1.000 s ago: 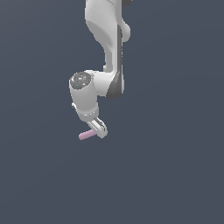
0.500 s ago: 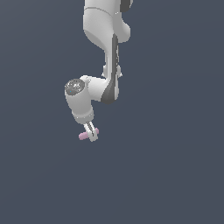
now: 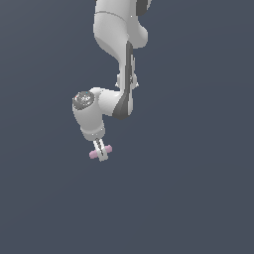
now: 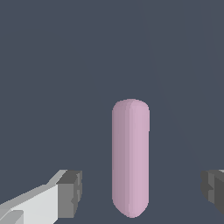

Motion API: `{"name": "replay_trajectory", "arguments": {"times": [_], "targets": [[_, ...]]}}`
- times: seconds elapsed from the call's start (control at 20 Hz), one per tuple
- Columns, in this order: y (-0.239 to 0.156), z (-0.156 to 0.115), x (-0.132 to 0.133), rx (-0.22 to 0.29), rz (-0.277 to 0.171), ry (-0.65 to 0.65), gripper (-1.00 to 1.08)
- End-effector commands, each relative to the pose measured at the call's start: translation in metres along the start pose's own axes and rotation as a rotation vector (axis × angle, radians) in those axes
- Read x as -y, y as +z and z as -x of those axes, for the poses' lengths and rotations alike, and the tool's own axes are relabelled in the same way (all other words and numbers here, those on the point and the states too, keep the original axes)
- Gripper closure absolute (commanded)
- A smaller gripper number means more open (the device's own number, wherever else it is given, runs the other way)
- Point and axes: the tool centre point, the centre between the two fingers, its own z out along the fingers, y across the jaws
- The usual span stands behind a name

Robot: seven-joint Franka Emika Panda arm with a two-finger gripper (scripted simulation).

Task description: Pick up the object and move it to a goal position.

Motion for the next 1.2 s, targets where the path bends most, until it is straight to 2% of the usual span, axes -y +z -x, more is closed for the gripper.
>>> {"name": "replay_trajectory", "arguments": {"times": [0.0, 0.45, 0.7, 0.75, 1.15], "targets": [[0.003, 0.000, 0.000, 0.000, 0.000, 0.000, -0.92], [0.043, 0.000, -0.001, 0.000, 0.000, 0.006, -0.92], [0.050, 0.000, -0.001, 0.000, 0.000, 0.006, -0.92], [0.050, 0.000, -0.001, 0.000, 0.000, 0.006, 1.08], [0.050, 0.000, -0.001, 0.000, 0.000, 0.006, 1.08]]}}
